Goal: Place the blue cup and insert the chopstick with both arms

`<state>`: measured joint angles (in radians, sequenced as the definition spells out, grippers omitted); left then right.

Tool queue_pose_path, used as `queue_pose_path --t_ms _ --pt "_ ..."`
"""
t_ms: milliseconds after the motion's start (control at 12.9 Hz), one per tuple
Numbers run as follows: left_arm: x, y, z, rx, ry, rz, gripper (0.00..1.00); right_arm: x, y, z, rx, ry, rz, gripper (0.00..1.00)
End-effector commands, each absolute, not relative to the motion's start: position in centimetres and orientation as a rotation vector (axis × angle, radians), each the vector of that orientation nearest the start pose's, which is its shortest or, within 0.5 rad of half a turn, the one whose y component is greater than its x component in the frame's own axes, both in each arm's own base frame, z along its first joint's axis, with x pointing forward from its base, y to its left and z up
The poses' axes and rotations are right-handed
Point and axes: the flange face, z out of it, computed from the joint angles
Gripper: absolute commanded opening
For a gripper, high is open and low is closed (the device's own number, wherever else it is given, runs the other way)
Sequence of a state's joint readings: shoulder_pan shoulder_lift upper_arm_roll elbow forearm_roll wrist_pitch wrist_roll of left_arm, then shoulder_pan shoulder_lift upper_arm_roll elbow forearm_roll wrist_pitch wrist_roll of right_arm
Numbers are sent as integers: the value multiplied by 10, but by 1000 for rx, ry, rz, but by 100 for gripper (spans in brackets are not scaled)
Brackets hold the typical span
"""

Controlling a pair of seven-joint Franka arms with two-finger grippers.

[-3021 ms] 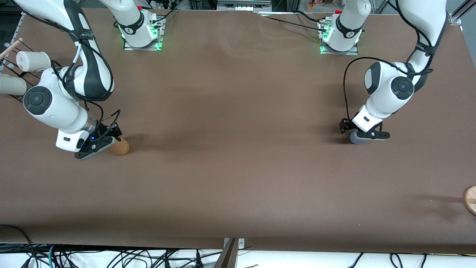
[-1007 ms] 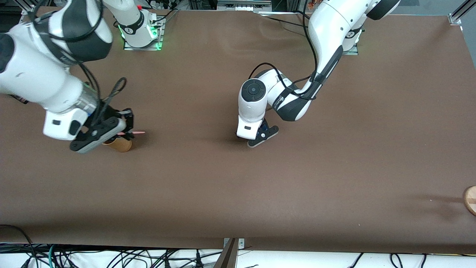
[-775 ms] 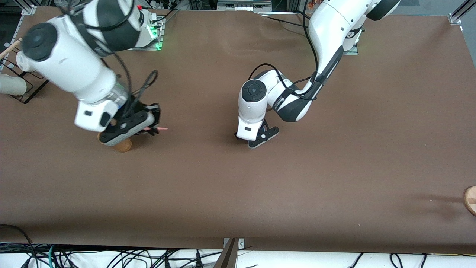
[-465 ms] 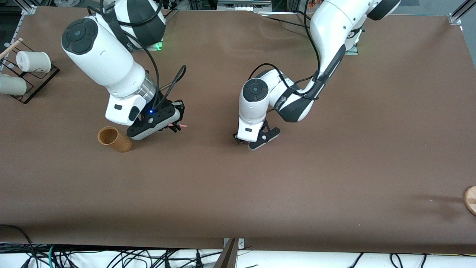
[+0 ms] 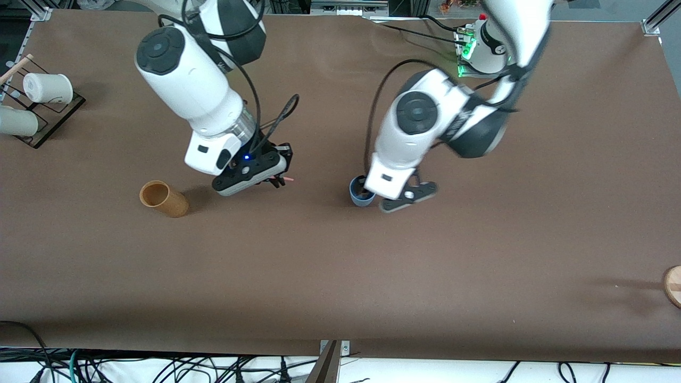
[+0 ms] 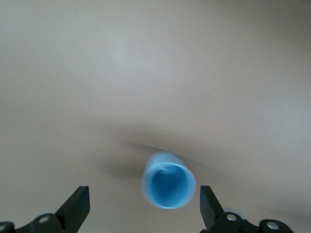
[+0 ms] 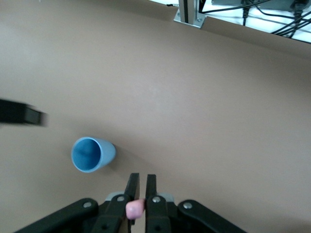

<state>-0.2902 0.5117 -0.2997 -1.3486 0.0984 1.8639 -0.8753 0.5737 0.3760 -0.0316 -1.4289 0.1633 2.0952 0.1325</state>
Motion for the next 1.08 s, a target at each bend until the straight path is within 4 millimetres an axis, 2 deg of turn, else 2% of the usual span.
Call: queue_pose_path --t_ms 0,155,310,387,542,620,697,852,1007 --pt "618 -256 506 -3163 -138 38 100 591 410 492 -2835 -427 -377 8" --pt "627 -163 547 -3142 -97 11 100 588 442 474 -2822 -378 -438 8" --pt "621 -94 586 -3150 41 -38 100 585 482 461 -2841 -337 -480 8" --pt "618 -49 598 -3148 24 -30 100 583 498 456 -2850 -311 -506 8" --pt "605 21 618 -3252 -180 -45 100 573 520 445 -2866 -281 -520 8" --pt "598 43 610 -3283 -234 29 100 569 525 443 -2866 -280 -517 8" --pt "595 53 604 -3305 -204 50 100 567 528 444 -2870 -292 -525 8" --pt "584 50 619 -3288 -50 13 100 561 535 433 -2885 -297 -516 8" --pt "577 39 624 -3276 -22 41 100 551 547 417 -2899 -260 -483 13"
